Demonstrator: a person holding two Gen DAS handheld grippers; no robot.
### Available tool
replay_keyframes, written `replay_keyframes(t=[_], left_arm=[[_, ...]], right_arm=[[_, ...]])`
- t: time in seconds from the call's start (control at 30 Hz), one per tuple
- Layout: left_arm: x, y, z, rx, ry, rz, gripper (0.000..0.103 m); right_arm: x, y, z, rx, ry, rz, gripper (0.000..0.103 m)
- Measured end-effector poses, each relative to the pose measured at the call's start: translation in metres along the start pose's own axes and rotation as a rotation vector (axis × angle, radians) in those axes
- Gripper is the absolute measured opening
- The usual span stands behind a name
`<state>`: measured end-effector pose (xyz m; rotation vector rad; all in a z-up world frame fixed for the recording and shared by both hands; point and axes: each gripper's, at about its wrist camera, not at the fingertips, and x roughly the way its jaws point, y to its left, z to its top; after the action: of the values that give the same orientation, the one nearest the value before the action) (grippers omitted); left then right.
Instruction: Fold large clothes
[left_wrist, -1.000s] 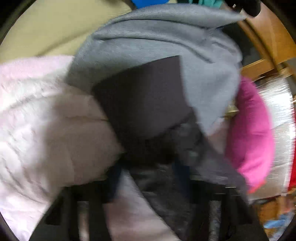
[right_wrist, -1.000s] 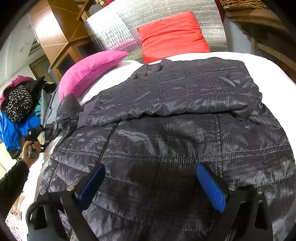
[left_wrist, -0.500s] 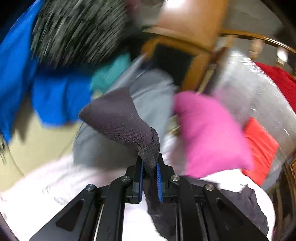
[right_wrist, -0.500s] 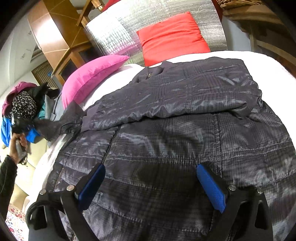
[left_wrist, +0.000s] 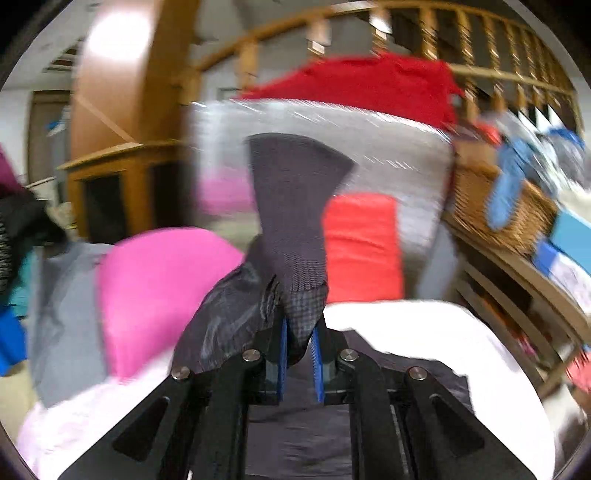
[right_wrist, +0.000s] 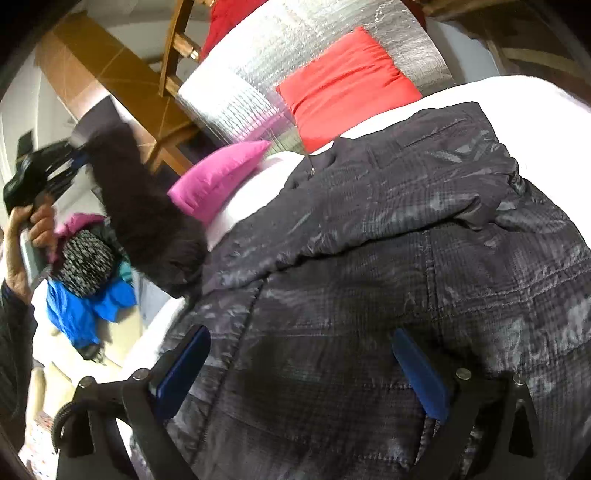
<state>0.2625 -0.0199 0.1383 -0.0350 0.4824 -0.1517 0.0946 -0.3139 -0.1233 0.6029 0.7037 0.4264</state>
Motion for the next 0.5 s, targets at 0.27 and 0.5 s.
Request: replay_keyframes(t=[0.27,0.5], left_arm=[[0.095,-0.12,-0.088,0.096,0.225,-0.078,0.01],[0.129,-0.156,-0.152,0.172,0.379,-0.077,0.012]], right_arm=[[-0.028,-0.027,0.016,0.186,-0.1,0.047,0.1],[-0.055,-0.047,0.023,0.291,-0.208,0.056,0.1]])
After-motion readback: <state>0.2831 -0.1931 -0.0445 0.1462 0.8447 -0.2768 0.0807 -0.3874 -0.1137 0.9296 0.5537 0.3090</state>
